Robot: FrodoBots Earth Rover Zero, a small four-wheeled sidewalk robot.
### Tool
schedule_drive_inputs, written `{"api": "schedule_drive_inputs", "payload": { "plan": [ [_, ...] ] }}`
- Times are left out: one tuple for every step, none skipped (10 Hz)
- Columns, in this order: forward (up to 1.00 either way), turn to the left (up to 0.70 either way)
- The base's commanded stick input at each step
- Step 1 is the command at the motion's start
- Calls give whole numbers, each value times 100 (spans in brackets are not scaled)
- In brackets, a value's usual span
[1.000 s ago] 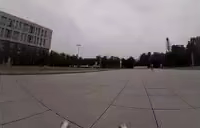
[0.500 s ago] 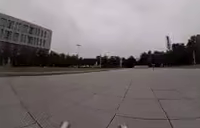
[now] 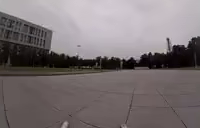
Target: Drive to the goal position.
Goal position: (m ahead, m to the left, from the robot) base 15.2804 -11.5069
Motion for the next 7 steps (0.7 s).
{"api": "schedule_drive_inputs", "payload": {
  "plan": [
    [70, 0],
    [70, 0],
    [70, 0],
    [70, 0],
    [70, -1],
    [70, -4],
    [70, -13]
  ]
}}
